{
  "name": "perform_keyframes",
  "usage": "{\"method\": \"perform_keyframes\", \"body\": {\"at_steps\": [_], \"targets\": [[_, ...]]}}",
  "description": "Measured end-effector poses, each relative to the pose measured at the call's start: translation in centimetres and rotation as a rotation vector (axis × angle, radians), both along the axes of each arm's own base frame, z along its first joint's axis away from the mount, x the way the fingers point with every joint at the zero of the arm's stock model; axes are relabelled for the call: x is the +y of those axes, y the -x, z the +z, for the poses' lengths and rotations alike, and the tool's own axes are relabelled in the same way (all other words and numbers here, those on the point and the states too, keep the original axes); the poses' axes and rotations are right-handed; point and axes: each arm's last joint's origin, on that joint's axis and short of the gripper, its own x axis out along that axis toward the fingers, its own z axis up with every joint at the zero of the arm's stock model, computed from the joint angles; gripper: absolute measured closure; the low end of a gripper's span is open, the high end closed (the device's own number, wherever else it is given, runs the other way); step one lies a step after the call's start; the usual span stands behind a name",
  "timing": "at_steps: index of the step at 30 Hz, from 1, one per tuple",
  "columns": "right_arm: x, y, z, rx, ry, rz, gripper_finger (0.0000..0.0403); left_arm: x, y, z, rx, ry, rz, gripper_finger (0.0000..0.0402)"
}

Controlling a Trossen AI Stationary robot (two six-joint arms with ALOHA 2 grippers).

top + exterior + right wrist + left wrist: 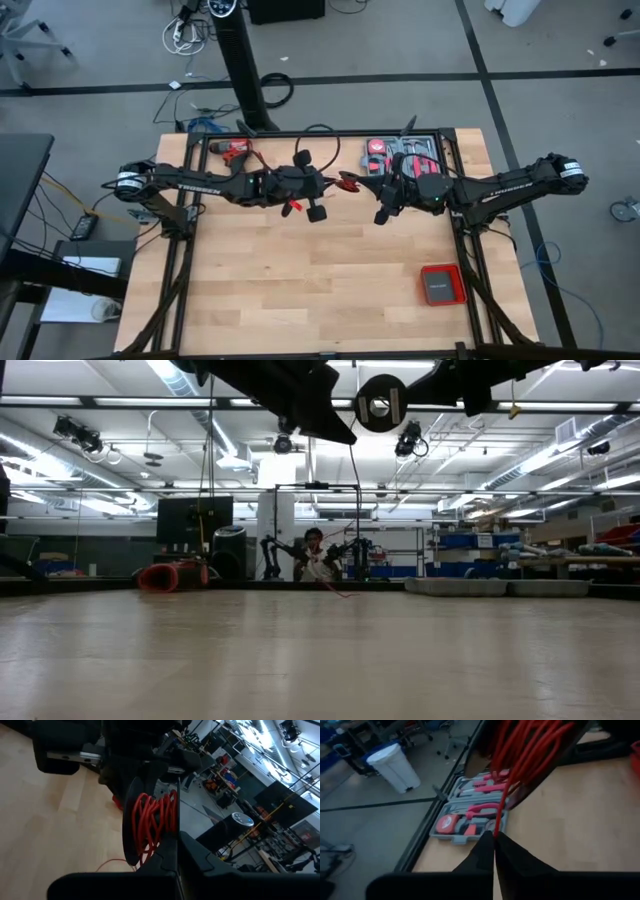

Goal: Coil cords
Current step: Uncoil the red wire from the black spool

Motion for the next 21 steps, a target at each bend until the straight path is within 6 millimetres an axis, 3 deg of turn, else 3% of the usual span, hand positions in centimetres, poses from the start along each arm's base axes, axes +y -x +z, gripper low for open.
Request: {"method": "perform_keyframes", "body": {"at_steps": [5,11,21], "targets": [[-0.3,0.0,-0.2,0.021,-0.005,-0.010,0.0403,0.1,0.1,0.2,0.028,-0.053,0.016,0.0399],[-0.7,0.1,-0.6,0.052,-0.019,-0.032,0.0403,0.0,-0.1,2.6,0.059,-0.066,0.012,0.0400],[-1.9,0.1,-0.5,0.036,-0.025,-0.155,0.0403,-2.0,-0.4,5.3,0.079,-0.088,-0.070,0.0401]]}}
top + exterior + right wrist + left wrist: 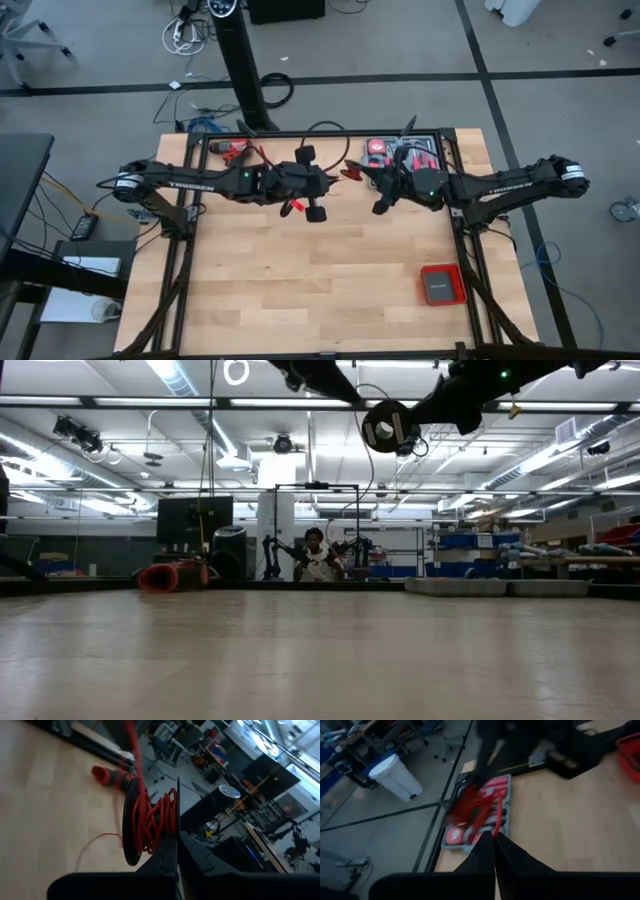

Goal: Coil cords
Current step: Uncoil the red wire from the black spool

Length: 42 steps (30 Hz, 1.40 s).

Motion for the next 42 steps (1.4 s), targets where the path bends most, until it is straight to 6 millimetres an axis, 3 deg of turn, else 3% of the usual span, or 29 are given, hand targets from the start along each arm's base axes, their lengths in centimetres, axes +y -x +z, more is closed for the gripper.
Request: {"method": "perform_keyframes", "body": {"at_steps": [9,15,23,30,36,42], "targets": [[-0.8,-2.4,-1.0,-0.082,-0.031,-0.047,0.0403,-0.9,-1.4,-0.6,-0.085,0.080,-0.023,0.0401],[-0.8,-4.1,-1.8,-0.152,-0.033,-0.057,0.0403,-1.3,-3.2,-3.8,-0.013,0.125,-0.006,0.0401],[-0.9,-3.4,-0.9,-0.180,-0.021,-0.078,0.0403,-1.5,-3.2,-5.7,0.105,0.123,0.040,0.0401],[0.3,-2.2,0.2,-0.192,-0.032,-0.024,0.0403,-0.3,-1.8,-6.8,0.266,-0.080,0.316,0.0401],[1.6,-1.4,-0.2,-0.099,-0.033,-0.001,0.0403,0.9,-0.2,-5.9,0.326,-0.183,0.445,0.0401],[1.6,-0.9,-1.8,0.066,-0.016,-0.051,0.0403,1.1,1.8,-2.6,0.258,-0.198,0.447,0.0401]]}}
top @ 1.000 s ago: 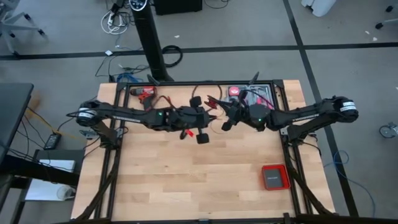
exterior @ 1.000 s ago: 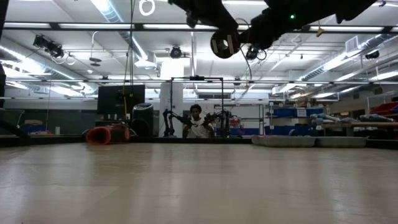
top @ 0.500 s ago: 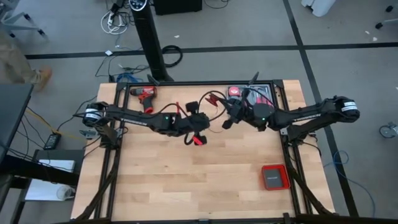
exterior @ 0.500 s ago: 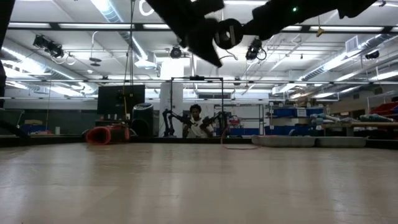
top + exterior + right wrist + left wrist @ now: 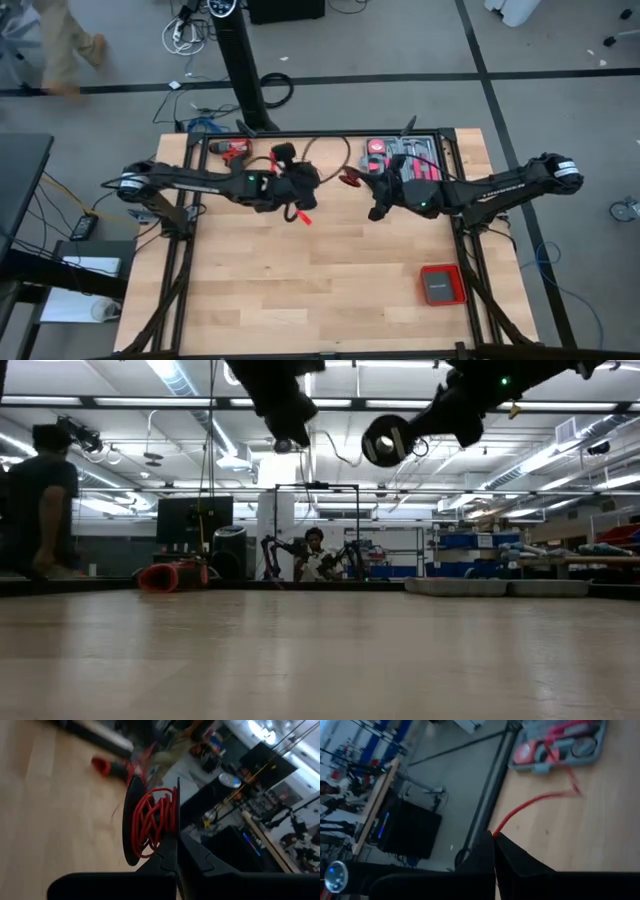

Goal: Coil cords
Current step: Uncoil the red wire from the black spool

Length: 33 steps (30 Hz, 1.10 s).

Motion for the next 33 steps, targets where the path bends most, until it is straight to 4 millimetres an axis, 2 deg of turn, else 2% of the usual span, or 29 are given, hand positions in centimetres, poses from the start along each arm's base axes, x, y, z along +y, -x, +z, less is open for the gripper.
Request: {"method": "perform_keyframes", "body": {"at_steps": [4,8,14,19,23,26,33], "targets": [[-0.9,0.1,-0.7,0.053,-0.023,-0.042,0.0403,-0.1,1.5,2.4,-0.082,-0.007,-0.004,0.0401],[-2.4,0.2,-0.9,0.070,-0.023,-0.118,0.0403,-1.0,1.9,3.6,-0.139,0.034,-0.101,0.0401],[-5.6,0.4,-0.2,-0.007,0.002,-0.319,0.0403,-2.8,1.5,3.8,-0.158,0.134,-0.306,0.0401],[-7.1,0.3,1.6,-0.195,0.016,-0.335,0.0403,-3.5,0.7,3.1,-0.156,0.210,-0.416,0.0401],[-7.1,0.3,3.4,-0.328,0.093,-0.309,0.0403,-3.7,0.0,2.1,-0.137,0.247,-0.456,0.0401],[-6.7,0.3,4.3,-0.366,0.148,-0.286,0.0403,-3.7,-0.3,1.1,-0.108,0.253,-0.453,0.0401],[-3.7,0.4,5.1,-0.422,0.132,-0.146,0.0403,-1.9,0.1,-1.7,-0.039,0.257,-0.350,0.0401]]}}
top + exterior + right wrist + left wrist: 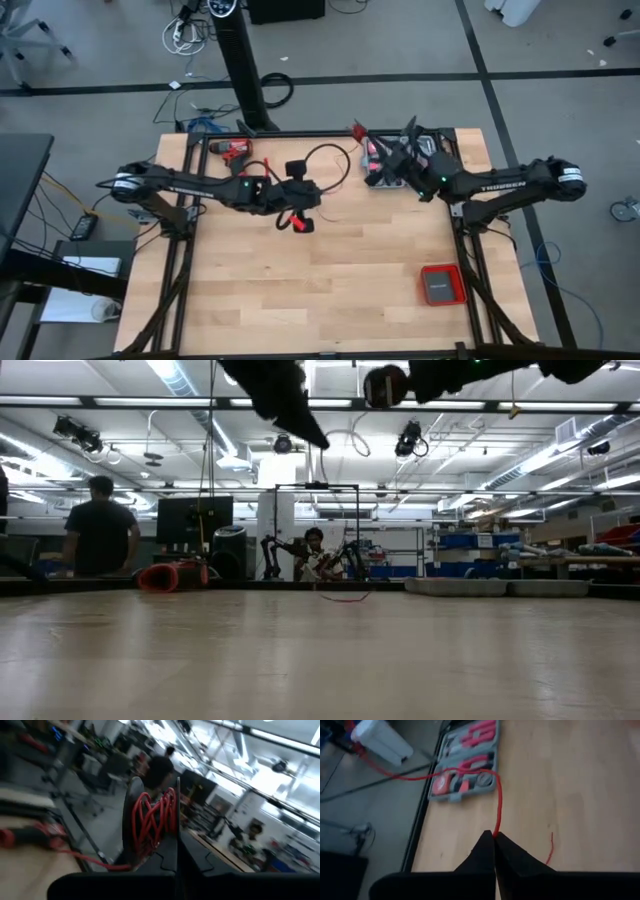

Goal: Coil cords
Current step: Uncoil the red wire from the black spool

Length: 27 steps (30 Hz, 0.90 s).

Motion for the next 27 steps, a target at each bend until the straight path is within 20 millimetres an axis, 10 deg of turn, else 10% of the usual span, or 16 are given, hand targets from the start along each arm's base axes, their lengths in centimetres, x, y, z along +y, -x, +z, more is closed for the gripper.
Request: {"method": "perform_keyframes", "body": {"at_steps": [13,27], "targets": [[5.0,1.0,-1.3,0.152,-0.081,0.187,0.0403,3.5,1.1,-1.9,0.071,-0.056,0.175,0.0401],[3.9,1.8,-5.6,0.458,-0.221,-0.002,0.0403,3.0,4.0,2.9,-0.088,-0.105,0.176,0.0401]]}}
